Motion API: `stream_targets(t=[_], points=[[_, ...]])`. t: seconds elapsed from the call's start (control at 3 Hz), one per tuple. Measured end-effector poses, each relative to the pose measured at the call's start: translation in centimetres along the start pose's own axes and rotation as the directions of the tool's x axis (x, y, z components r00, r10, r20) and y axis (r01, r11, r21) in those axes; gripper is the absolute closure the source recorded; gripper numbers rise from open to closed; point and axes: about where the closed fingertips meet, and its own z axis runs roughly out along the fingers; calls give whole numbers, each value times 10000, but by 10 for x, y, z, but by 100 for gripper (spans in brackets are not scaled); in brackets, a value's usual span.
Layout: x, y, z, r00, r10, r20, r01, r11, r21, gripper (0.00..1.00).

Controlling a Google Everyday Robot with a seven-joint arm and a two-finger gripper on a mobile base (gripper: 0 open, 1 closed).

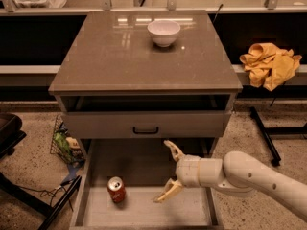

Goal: Pick coke can from middle drawer and place on counter

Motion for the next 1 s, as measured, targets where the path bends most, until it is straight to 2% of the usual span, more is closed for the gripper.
stream_targets(t=[0.67, 1.0], points=[[43, 22, 89, 9956, 741, 577, -694, 9944, -802, 0], [61, 30, 122, 9912, 1051, 807, -963, 9897, -1064, 0]])
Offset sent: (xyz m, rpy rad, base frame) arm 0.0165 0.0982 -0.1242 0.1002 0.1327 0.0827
